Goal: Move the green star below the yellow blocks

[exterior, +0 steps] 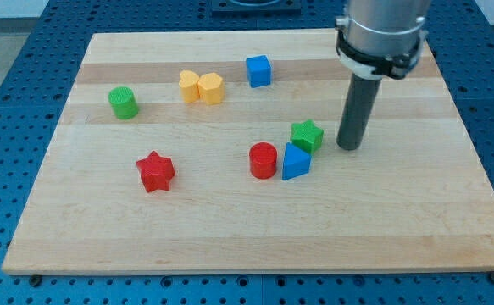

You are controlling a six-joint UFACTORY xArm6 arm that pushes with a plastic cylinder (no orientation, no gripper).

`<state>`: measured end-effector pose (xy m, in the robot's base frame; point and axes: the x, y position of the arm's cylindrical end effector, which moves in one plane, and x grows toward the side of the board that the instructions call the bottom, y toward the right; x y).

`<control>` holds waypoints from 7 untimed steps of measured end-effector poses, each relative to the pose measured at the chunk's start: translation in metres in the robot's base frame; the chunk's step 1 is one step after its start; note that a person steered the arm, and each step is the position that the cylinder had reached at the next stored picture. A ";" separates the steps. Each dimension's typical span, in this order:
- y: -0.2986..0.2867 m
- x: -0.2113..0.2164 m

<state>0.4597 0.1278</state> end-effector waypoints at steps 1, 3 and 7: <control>-0.015 0.003; -0.070 -0.006; -0.110 -0.065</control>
<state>0.3944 0.0177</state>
